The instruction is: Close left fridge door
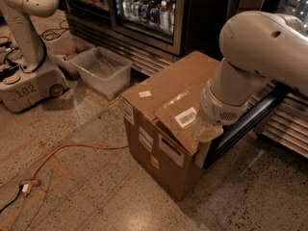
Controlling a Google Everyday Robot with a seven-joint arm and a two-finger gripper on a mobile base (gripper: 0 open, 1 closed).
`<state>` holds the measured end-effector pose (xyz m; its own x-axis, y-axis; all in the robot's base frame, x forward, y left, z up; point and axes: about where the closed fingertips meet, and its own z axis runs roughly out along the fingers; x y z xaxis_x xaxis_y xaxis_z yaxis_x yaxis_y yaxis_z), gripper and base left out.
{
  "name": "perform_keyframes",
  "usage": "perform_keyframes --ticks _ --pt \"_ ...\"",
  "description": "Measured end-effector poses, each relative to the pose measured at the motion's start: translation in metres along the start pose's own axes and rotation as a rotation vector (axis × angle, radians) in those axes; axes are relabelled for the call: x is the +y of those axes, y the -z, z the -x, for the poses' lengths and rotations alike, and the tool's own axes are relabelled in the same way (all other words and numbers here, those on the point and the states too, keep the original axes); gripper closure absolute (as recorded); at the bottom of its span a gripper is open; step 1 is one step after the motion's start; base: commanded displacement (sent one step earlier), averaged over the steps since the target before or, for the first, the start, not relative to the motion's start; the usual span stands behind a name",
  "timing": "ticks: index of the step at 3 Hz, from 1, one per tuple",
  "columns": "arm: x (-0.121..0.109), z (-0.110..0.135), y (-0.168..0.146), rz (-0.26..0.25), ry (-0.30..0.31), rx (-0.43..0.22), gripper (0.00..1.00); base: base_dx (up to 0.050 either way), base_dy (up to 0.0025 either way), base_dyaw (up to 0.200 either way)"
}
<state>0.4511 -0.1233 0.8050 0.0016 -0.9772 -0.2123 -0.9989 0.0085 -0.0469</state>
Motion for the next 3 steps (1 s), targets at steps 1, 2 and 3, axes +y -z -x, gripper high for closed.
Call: perform_keyframes --ticks 1,2,3 --pt "-0.001 0.000 0.001 0.001 -0.001 0.003 1.00 0.000 0.00000 0.000" --pt "-0.014 0.004 0.009 0.016 -0.022 0.015 1.00 0.000 0.00000 0.000" --pt "-0.041 0.007 0.020 0.038 -0.078 0.055 1.00 0.000 0.00000 0.000"
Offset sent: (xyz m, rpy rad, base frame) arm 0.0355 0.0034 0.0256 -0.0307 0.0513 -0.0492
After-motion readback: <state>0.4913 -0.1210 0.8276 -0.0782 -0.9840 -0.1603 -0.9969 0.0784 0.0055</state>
